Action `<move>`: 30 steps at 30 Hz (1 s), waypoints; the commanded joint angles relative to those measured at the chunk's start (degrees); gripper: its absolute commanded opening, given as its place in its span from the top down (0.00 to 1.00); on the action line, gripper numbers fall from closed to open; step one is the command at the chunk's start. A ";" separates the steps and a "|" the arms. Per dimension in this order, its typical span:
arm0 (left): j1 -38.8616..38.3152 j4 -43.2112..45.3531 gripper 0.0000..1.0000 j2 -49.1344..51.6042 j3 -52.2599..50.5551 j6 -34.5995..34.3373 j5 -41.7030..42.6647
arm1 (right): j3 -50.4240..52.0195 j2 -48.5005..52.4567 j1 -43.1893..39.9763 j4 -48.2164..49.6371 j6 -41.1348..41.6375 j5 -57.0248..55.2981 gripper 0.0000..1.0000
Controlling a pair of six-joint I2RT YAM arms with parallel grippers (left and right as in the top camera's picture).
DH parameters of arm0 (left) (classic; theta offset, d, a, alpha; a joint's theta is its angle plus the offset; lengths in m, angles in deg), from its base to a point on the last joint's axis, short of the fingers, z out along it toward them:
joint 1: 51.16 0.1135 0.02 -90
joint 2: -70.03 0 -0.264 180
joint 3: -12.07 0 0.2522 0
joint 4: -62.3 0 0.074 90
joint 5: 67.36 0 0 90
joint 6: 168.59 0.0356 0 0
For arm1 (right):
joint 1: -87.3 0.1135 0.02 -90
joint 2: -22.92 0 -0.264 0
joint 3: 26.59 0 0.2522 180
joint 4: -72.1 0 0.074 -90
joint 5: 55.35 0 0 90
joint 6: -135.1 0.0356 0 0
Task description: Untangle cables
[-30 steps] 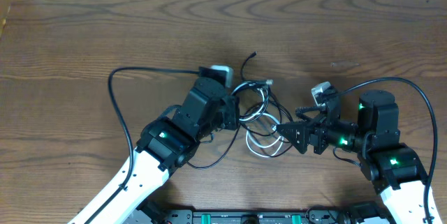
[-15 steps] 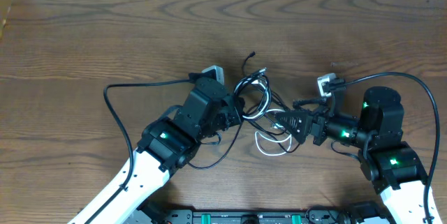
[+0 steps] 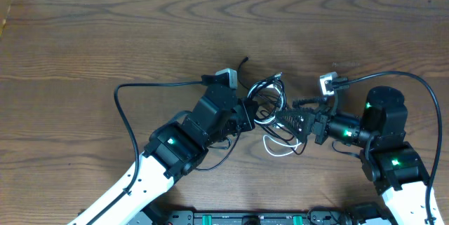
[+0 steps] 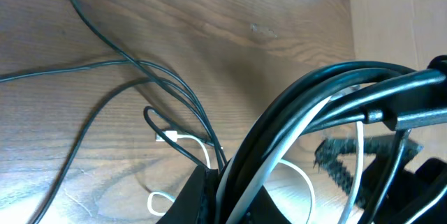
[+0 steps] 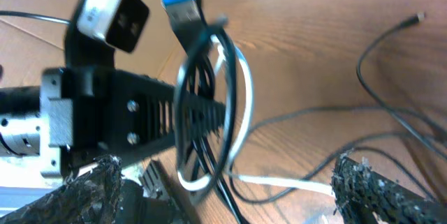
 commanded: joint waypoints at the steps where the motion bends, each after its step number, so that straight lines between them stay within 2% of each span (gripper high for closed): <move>1: -0.98 1.03 0.93 -0.35 0.09 -0.55 0.87 | 0.33 0.04 1.11 2.03 1.07 0.94 0.05; 9: -2.71 2.21 0.93 -0.35 0.09 -0.55 0.87 | 0.33 1.44 4.79 3.17 1.05 -0.15 0.09; 10: -2.99 2.27 0.93 -0.35 0.09 -0.52 0.83 | 0.33 2.71 5.16 3.39 1.05 -0.13 0.21; 14: -2.99 2.19 0.92 -0.35 0.09 -0.52 0.83 | 0.33 4.66 5.16 3.50 1.05 -0.13 0.39; 19: -2.99 2.05 0.93 -0.35 0.09 -0.50 0.66 | 0.33 5.27 5.16 3.61 1.05 -0.11 0.74; 23: -2.99 2.03 0.92 -0.35 0.09 0.07 0.59 | 0.33 5.27 5.16 3.82 1.05 -0.11 0.97; 28: -2.99 1.16 0.92 -0.35 0.09 0.15 -1.09 | 0.33 5.27 5.16 3.80 1.05 -0.11 0.99; 30: -2.99 1.22 0.83 -0.37 0.09 0.15 -1.20 | 0.33 5.27 5.14 3.80 1.03 -0.13 0.99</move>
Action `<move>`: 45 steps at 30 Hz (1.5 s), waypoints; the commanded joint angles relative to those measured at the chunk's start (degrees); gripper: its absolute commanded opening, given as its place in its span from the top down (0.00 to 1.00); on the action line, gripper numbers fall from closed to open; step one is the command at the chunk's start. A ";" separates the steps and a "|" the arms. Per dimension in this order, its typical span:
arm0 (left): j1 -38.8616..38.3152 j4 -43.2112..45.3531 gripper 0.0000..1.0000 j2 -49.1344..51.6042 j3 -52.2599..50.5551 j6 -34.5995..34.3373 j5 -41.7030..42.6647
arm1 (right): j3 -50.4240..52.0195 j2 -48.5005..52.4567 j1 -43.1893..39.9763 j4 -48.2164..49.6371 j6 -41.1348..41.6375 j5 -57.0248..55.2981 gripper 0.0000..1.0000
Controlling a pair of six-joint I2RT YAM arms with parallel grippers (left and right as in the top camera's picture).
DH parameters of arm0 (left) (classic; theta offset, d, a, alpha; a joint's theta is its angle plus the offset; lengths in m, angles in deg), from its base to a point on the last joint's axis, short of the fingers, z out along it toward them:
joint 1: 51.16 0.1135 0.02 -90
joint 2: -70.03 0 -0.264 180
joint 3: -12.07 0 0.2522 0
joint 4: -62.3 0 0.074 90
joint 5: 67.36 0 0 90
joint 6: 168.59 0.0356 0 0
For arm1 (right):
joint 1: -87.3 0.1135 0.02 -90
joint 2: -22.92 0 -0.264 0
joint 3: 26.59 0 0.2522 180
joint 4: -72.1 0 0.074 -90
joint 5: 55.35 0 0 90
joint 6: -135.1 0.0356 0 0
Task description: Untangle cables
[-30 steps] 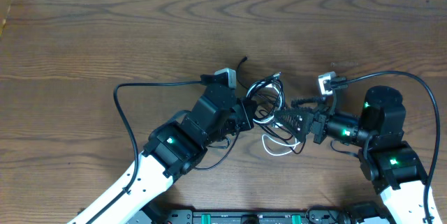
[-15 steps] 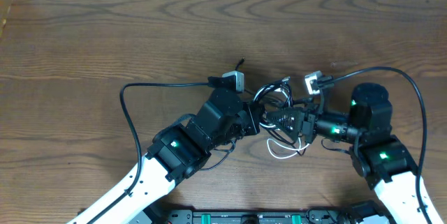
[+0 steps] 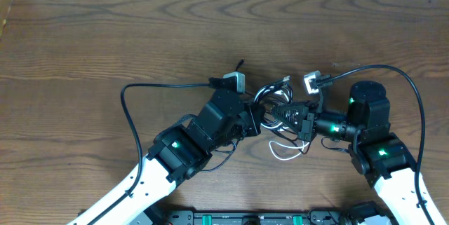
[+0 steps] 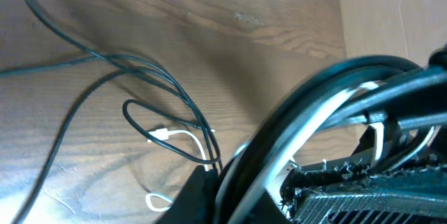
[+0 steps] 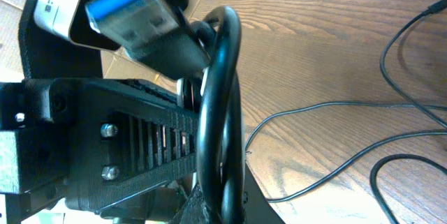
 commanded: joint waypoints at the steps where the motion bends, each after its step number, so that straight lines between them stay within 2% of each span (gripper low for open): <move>1: -0.11 0.09 0.74 -0.37 0.09 0.33 -0.96 | 0.26 0.00 0.26 -0.04 -0.48 -0.09 0.99; 3: -0.09 0.07 0.60 -0.37 0.09 0.55 -0.96 | 0.26 0.00 0.22 -0.04 -0.70 -0.09 0.99; 4: -0.09 0.09 0.50 -0.39 0.09 1.60 -0.94 | 0.26 0.00 0.22 -0.04 -0.68 -0.11 0.99; 7: -0.09 0.04 0.29 -0.68 0.09 6.95 -0.92 | 0.26 0.00 0.02 -0.04 -0.72 -0.11 0.99; 9: -0.11 -0.17 0.23 -1.20 0.09 9.16 -0.92 | 0.26 0.00 -0.28 -0.04 -1.14 -0.11 0.99; 12: -0.09 -0.39 0.19 -2.58 0.09 11.91 -0.96 | 0.26 0.00 -1.03 -0.04 -1.14 -0.09 0.99; 13: -0.09 -0.39 0.09 -3.23 0.09 13.31 -0.96 | 0.26 0.00 -1.40 -0.04 -1.14 -0.09 0.99; 14: -0.09 -0.42 0.07 -3.80 0.09 14.80 -1.18 | 0.26 0.00 -1.64 -0.04 -1.14 -0.09 0.99; 17: -0.09 -2.75 0.06 -5.86 0.09 17.51 -5.07 | 0.26 0.00 -2.49 -0.04 -1.11 -0.07 0.99; 22: -0.09 -8.07 0.06 -9.86 0.09 17.53 -11.41 | 0.26 0.00 -3.96 0.20 -1.11 -0.02 0.99; 28: -0.09 -9.03 0.06 -11.67 0.09 17.18 -11.47 | 0.26 0.00 -4.39 6.25 -3.48 6.23 0.99; 35: -0.09 -9.44 0.06 -12.83 0.09 10.56 -11.41 | 0.26 -0.11 -4.39 13.09 -8.55 14.49 0.99; 40: -0.09 -9.40 0.06 -15.93 0.09 11.02 -11.52 | 0.26 -0.11 -4.39 13.88 -12.35 18.88 0.99; 45: -0.09 -9.05 0.06 -18.51 0.09 14.95 -11.50 | 0.26 -0.11 -4.39 13.88 -13.38 20.96 0.99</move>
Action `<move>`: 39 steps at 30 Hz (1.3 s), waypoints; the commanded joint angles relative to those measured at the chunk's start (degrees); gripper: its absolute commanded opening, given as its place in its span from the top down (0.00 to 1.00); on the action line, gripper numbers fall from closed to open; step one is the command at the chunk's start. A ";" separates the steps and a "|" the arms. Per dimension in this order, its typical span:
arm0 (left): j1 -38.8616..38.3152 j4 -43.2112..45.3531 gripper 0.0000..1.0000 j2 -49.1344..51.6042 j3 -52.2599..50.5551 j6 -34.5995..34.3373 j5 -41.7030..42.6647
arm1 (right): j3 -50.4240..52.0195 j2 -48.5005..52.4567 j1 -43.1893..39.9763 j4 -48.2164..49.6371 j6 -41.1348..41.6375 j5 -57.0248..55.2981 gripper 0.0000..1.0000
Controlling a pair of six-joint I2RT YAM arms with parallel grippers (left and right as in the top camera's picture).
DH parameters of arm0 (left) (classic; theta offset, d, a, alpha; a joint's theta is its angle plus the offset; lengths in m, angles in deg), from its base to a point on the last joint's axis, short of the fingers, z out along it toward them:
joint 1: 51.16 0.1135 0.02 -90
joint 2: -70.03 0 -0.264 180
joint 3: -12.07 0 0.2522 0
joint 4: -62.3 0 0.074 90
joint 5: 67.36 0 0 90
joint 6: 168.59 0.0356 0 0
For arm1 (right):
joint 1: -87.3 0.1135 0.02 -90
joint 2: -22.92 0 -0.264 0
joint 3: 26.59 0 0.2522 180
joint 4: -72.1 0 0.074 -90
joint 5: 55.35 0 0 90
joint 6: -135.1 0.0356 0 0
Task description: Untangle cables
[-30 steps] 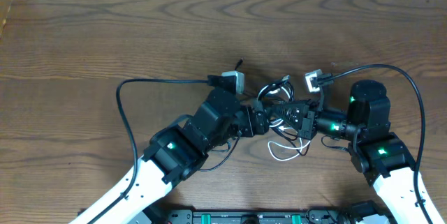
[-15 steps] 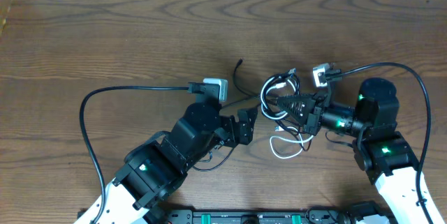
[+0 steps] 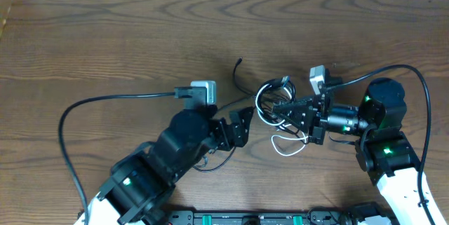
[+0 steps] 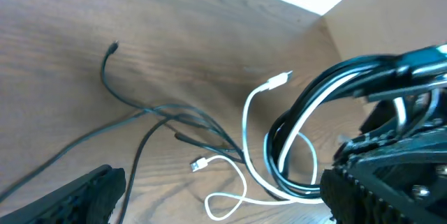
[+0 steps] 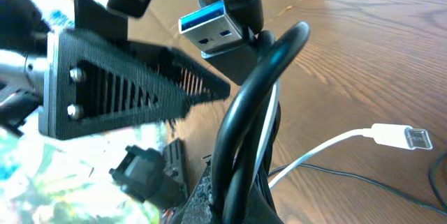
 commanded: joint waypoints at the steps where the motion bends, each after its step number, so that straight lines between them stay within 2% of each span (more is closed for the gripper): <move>1: -0.07 0.44 0.06 -1.73 0.15 3.28 -0.87 | 0.09 -0.17 -0.22 0.24 -2.67 3.74 0.99; 12: -0.09 6.12 0.07 1.60 0.15 4.07 -0.20 | 0.09 -0.17 1.07 -2.29 -4.02 5.62 0.99; 13: -0.09 6.93 0.13 2.25 0.15 3.04 -0.22 | 0.09 -0.15 1.14 -3.89 -4.39 4.28 0.99; 14: -0.09 7.19 0.15 2.58 0.15 2.29 -0.22 | 0.09 -0.17 1.11 -5.33 -4.39 2.51 0.99; 23: -0.09 7.32 0.15 2.95 0.15 0.20 -0.26 | 0.09 -0.17 2.19 -8.31 -6.56 -5.14 0.99; 29: -0.09 7.08 0.15 5.03 0.15 -9.62 -0.22 | 0.09 -0.17 5.81 -10.91 -10.23 -15.19 0.99; 35: -0.09 7.10 0.14 7.17 0.15 -11.41 -0.24 | 0.09 -0.15 9.20 -13.49 -11.06 -23.06 0.99; 36: -0.09 7.10 0.04 7.39 0.15 -11.41 -0.24 | 0.09 -0.17 9.77 -13.79 -11.23 -24.22 0.99; 39: -0.09 7.08 0.03 8.00 0.15 -12.20 -0.24 | 0.09 -0.17 11.56 -13.94 -12.07 -26.25 0.99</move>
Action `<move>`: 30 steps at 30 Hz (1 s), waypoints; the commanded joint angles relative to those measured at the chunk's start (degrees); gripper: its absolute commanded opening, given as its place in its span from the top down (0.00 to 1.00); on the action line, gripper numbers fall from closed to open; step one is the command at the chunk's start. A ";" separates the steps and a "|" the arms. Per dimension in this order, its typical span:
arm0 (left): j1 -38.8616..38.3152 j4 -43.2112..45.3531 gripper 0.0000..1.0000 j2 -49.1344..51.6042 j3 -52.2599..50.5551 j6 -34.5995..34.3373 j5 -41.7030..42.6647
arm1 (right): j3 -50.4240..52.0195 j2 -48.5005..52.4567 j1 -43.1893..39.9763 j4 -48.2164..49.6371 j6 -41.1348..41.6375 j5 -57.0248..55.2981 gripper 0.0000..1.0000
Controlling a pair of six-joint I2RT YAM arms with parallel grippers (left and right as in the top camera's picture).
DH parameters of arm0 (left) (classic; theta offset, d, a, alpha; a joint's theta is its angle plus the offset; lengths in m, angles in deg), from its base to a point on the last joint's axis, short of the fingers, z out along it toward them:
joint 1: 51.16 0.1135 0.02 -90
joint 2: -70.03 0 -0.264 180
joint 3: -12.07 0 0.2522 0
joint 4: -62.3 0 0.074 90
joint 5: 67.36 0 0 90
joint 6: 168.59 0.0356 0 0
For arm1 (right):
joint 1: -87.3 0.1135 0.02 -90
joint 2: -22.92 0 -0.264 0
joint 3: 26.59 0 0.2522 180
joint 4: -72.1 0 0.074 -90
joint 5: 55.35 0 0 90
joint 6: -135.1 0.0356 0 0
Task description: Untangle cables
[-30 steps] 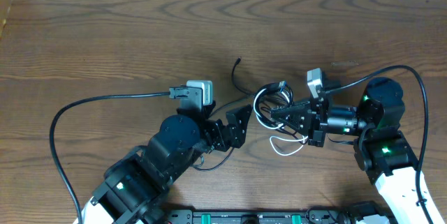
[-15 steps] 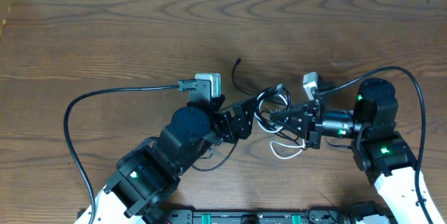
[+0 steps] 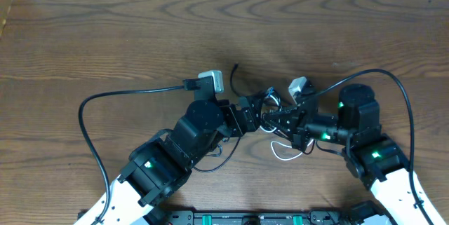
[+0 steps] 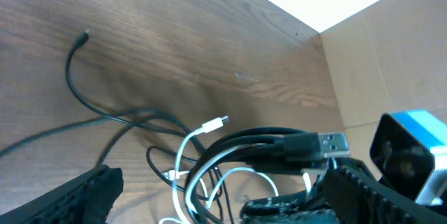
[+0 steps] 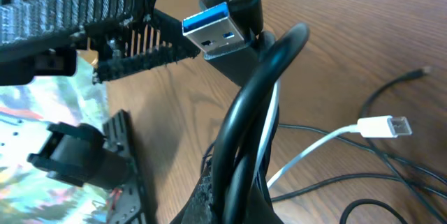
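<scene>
A thick black cable coil [image 3: 270, 109] with a blue-tongued USB plug [image 5: 209, 32] hangs in my right gripper [image 3: 275, 120], which is shut on it [image 5: 234, 196]. In the left wrist view the coil [image 4: 265, 144] and its plug [image 4: 328, 142] lie between the wide-open fingers of my left gripper [image 4: 220, 192], which sits just left of the tangle [image 3: 251, 115]. A white cable [image 3: 286, 151] threads through the coil, its plug [image 5: 384, 125] free. A thin black cable [image 4: 73, 77] trails off to the far left.
Wooden table [image 3: 105, 29] all round. The left wrist camera's black lead [image 3: 91, 106] loops out to the left; the right one's lead [image 3: 400, 92] arcs over the right arm. A cardboard wall [image 4: 377, 63] stands beyond the table edge.
My left gripper, which stood open and apart to the left of the tangle, is now right up against it with the coil between its fingers. My right gripper has shifted left, still holding the coil.
First my left gripper held the black coil while the right stood open next to it. Then both were shut on the coil. After that the left had let go and stood back, open. Now it is open around the coil that the right holds.
</scene>
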 commanded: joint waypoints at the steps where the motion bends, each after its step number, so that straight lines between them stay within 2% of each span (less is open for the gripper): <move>1: -0.09 0.11 0.03 0.61 0.15 -2.10 -0.26 | 0.07 -0.22 1.92 -0.04 -2.23 -5.22 0.99; 8: -0.09 0.11 0.02 1.22 0.15 -2.49 -0.26 | 0.07 -0.22 4.07 -0.26 -2.25 -8.22 0.99; 30: -0.09 0.11 0.02 1.33 0.15 -7.67 1.11 | 0.07 -0.22 4.70 -0.90 -2.51 -8.22 0.99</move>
